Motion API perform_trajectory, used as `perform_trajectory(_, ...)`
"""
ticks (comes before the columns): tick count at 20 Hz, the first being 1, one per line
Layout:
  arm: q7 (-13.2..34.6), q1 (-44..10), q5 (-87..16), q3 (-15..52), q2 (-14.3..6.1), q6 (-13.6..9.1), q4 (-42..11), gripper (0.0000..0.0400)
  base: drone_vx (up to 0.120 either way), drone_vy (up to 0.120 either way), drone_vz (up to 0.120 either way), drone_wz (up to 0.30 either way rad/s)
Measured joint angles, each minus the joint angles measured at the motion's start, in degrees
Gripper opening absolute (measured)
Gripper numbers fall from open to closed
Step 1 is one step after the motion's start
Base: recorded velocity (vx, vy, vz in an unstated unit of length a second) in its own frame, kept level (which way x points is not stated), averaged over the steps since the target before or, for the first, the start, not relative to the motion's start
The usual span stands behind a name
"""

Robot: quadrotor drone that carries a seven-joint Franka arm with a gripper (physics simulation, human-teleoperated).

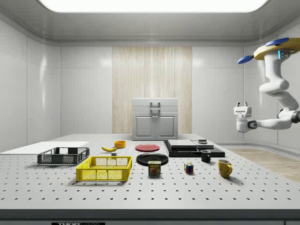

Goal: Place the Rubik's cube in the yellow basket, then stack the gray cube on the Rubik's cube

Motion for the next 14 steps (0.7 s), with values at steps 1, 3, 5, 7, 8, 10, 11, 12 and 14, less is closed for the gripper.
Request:
perform_trajectory(1, -0.02, -0.03, 0.01, 0.01, 0.05, -1.08, 1.18, 0.0400, 0.120, 0.120, 0.000, 0.000)
perform_trajectory(3, -0.05, -0.09, 0.03, 0.04, 0.43, -3.05, 3.62, 0.0400, 0.120, 0.120, 0.000, 0.000)
perform_trajectory(5, -0.08, -0.13, 0.05, 0.07, 1.06, -4.80, 6.09, 0.0400, 0.120, 0.120, 0.000, 0.000)
perform_trajectory(7, -0.10, -0.18, 0.07, 0.09, 1.86, -6.37, 8.55, 0.0400, 0.120, 0.120, 0.000, 0.000)
perform_trajectory(8, -0.10, -0.19, 0.07, 0.11, 2.28, -7.08, 9.73, 0.0400, 0.120, 0.120, 0.000, 0.000)
perform_trajectory(10, -0.12, -0.23, 0.09, 0.13, 3.06, -8.32, 11.83, 0.0400, 0.120, 0.120, 0.000, 0.000)
perform_trajectory(11, -0.12, -0.24, 0.09, 0.14, 3.40, -8.83, 12.73, 0.0400, 0.120, 0.120, 0.000, 0.000)
perform_trajectory(12, -0.13, -0.26, 0.10, 0.14, 3.70, -9.27, 13.51, 0.0400, 0.120, 0.120, 0.000, 0.000)
perform_trajectory(14, -0.14, -0.28, 0.11, 0.16, 4.18, -9.95, 14.76, 0.0400, 0.120, 0.120, 0.000, 0.000)
